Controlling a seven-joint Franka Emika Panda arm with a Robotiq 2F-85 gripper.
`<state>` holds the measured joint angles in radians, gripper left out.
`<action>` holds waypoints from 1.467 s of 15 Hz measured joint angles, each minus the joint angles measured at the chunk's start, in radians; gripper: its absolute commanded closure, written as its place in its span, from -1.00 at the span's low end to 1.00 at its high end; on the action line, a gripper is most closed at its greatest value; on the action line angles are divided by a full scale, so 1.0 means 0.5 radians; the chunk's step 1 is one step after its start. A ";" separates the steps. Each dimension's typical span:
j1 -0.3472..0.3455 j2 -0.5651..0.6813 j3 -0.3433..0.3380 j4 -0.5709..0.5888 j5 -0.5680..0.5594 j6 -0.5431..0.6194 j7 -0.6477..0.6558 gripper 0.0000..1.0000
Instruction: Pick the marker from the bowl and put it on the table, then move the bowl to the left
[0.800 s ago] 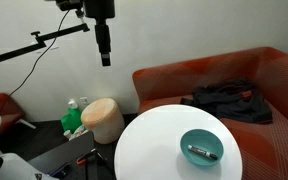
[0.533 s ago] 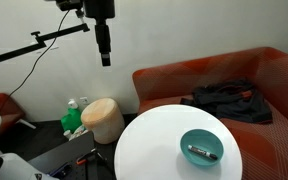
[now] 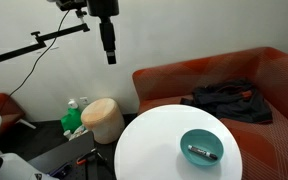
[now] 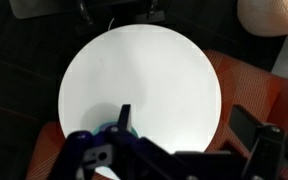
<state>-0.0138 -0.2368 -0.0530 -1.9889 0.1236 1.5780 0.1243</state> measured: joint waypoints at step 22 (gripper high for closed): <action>-0.161 0.634 -0.052 -0.393 -0.011 1.515 1.176 -1.00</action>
<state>-0.0945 0.0803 -0.0790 -2.1856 0.1179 2.3352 0.7122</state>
